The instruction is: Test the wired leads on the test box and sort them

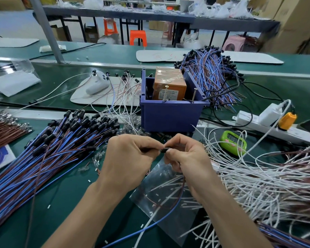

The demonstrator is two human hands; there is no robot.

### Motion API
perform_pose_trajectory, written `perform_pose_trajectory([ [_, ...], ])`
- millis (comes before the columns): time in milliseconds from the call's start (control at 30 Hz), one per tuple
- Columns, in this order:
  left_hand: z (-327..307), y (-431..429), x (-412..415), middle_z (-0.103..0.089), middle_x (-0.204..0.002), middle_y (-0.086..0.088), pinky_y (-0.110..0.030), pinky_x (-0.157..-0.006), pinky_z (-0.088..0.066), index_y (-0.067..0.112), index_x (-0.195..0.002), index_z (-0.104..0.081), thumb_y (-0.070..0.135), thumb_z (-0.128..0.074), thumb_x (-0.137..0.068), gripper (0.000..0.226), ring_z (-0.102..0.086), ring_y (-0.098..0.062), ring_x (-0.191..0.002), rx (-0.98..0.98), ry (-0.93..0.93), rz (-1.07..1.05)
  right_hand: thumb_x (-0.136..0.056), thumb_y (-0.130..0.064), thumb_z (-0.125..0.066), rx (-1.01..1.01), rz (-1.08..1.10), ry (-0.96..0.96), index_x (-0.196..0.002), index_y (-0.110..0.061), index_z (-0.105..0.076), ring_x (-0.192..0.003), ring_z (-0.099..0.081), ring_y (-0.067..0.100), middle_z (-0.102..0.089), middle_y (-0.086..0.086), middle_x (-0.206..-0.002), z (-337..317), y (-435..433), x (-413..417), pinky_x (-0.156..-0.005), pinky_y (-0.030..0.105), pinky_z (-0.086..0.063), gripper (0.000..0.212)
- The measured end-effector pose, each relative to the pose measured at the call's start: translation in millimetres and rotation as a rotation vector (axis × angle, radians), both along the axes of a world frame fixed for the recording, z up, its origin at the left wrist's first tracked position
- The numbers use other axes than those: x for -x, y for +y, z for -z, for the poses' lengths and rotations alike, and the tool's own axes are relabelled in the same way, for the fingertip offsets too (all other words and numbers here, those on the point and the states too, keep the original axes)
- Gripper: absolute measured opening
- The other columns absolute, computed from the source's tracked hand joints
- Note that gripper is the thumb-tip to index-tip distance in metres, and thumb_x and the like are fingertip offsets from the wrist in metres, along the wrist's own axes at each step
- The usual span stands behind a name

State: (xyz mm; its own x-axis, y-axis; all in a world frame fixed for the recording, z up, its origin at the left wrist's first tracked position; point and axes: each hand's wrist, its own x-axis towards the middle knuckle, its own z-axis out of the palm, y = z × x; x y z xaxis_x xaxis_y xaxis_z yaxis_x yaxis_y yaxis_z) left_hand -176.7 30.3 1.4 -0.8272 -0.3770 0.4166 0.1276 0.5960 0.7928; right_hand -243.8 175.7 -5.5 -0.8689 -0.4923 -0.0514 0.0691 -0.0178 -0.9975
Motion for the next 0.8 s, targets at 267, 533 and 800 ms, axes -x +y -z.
perform_pose_trajectory([
  [267,-3.2,-4.4,1.9,-0.075,-0.067,0.019,-0.014,-0.061,-0.056,0.043,-0.079,-0.081,0.002,-0.087,-0.072,0.042,-0.073,0.001,-0.064,-0.150,-0.070,0.011,-0.088,0.012,-0.059,0.063,0.020,-0.069,-0.071,-0.020,-0.074,-0.046,-0.048,0.008,-0.062,0.013,-0.063,-2.9,0.2,-1.7,-0.045,0.017,-0.036,0.040],
  [533,-2.9,-2.6,1.5,-0.076,-0.069,0.018,-0.013,-0.061,-0.056,0.043,-0.080,-0.081,0.000,-0.087,-0.072,0.045,-0.074,-0.001,-0.065,-0.191,-0.058,0.038,-0.090,0.012,-0.060,0.045,-0.005,-0.039,-0.071,-0.023,-0.075,-0.050,-0.050,0.010,-0.064,0.014,-0.065,-7.8,3.2,0.0,-0.047,0.018,-0.038,0.042],
  [800,-7.7,-5.9,1.1,-0.074,-0.068,0.021,-0.013,-0.061,-0.056,0.049,-0.080,-0.079,0.002,-0.087,-0.071,0.048,-0.073,0.002,-0.065,-0.138,-0.115,0.028,-0.088,0.013,-0.060,0.089,0.018,-0.087,-0.072,-0.018,-0.075,-0.050,-0.052,0.009,-0.064,0.014,-0.064,-3.4,0.2,-0.7,-0.047,0.017,-0.039,0.038],
])
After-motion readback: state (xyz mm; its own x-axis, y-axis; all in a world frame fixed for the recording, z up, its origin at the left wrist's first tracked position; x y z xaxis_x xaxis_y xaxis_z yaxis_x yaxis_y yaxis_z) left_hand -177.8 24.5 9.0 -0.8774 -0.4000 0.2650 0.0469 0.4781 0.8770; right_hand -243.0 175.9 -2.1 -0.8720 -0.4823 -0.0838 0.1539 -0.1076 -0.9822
